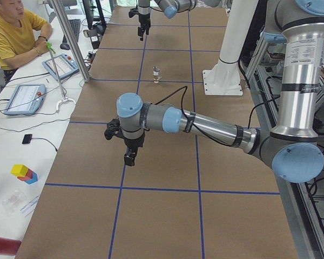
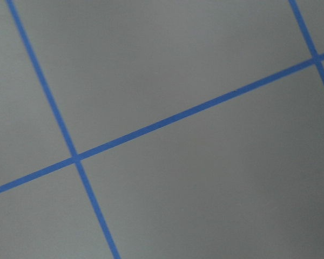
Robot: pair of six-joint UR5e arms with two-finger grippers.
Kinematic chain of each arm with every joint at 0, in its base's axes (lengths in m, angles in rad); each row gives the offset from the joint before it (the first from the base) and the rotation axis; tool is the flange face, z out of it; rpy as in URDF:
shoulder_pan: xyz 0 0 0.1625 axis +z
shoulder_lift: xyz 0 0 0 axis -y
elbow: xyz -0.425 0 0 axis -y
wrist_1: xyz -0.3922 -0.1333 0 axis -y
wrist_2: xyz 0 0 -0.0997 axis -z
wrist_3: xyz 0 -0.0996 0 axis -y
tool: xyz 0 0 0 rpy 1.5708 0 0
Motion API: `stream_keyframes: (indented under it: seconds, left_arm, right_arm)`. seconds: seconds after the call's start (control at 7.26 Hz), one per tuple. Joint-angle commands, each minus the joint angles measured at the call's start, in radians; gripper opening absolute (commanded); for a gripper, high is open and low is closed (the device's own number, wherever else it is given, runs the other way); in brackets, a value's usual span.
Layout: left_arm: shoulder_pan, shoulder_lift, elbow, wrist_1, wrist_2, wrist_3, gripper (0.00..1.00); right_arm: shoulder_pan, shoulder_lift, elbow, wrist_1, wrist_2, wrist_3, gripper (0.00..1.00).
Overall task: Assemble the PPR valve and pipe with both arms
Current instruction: 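Open the right gripper and lift it away from the assembly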
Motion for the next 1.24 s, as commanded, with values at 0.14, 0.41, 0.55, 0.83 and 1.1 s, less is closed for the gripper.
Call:
stream_keyframes:
  seconds: [0.14, 0.41, 0.55, 0.83, 1.1]
  left_arm:
    - [-0.041, 0.054, 0.021, -0.021, 0.0, 0.056, 1.0]
    - [-0.048, 0.083, -0.062, -0.007, 0.002, 0.051, 1.0]
    - [-0.048, 0.093, -0.056, -0.013, 0.003, 0.048, 1.0]
    - [-0.053, 0.093, -0.045, -0.019, 0.016, 0.047, 1.0]
    - [-0.053, 0.093, -0.037, -0.019, 0.017, 0.051, 1.0]
  right_arm:
    - [0.18, -0.185, 0.032, -0.009, 0.054, -0.404, 1.0]
    - [0.302, -0.285, 0.015, -0.011, 0.063, -0.705, 1.0]
    - [0.363, -0.34, 0.015, -0.009, 0.067, -0.824, 1.0]
    - [0.501, -0.454, -0.043, 0.002, 0.159, -1.096, 1.0]
    - [0.621, -0.497, -0.15, 0.003, 0.163, -1.358, 1.0]
